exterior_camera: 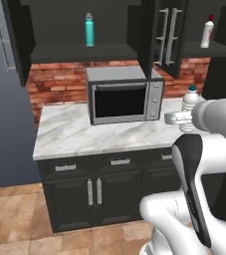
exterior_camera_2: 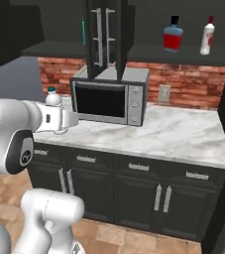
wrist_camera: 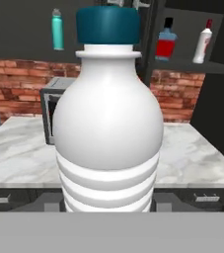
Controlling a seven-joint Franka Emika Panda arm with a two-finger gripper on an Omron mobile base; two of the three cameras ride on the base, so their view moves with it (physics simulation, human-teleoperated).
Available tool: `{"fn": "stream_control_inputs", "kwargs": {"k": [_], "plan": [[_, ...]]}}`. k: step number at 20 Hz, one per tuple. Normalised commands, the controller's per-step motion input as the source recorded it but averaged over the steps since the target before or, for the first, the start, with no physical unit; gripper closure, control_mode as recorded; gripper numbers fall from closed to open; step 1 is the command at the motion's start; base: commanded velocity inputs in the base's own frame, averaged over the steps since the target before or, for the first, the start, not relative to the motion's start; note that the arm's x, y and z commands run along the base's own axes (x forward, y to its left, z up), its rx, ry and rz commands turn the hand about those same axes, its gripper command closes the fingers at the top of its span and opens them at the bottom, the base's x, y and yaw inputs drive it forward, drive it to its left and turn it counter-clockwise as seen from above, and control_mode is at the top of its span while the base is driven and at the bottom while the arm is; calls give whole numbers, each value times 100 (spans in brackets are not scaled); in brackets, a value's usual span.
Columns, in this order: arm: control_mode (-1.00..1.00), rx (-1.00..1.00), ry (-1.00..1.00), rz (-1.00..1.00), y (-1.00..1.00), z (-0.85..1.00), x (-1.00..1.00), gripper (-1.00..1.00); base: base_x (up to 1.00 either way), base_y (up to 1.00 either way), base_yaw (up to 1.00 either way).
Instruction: Sort all alcoholic drinks to one cabinet, and non-alcoholic drinks to the other.
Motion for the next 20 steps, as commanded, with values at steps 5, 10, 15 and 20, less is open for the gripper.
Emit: {"fn": "stream_control_inputs", "kwargs": {"k": [5,10,15,20], "plan": [[100,0,0,0,0,0,0,100,47,61,0],[100,0,0,0,0,0,0,100,72,30,1],[100,0,0,0,0,0,0,100,78,18,1],[100,0,0,0,0,0,0,100,62,29,2]]}}
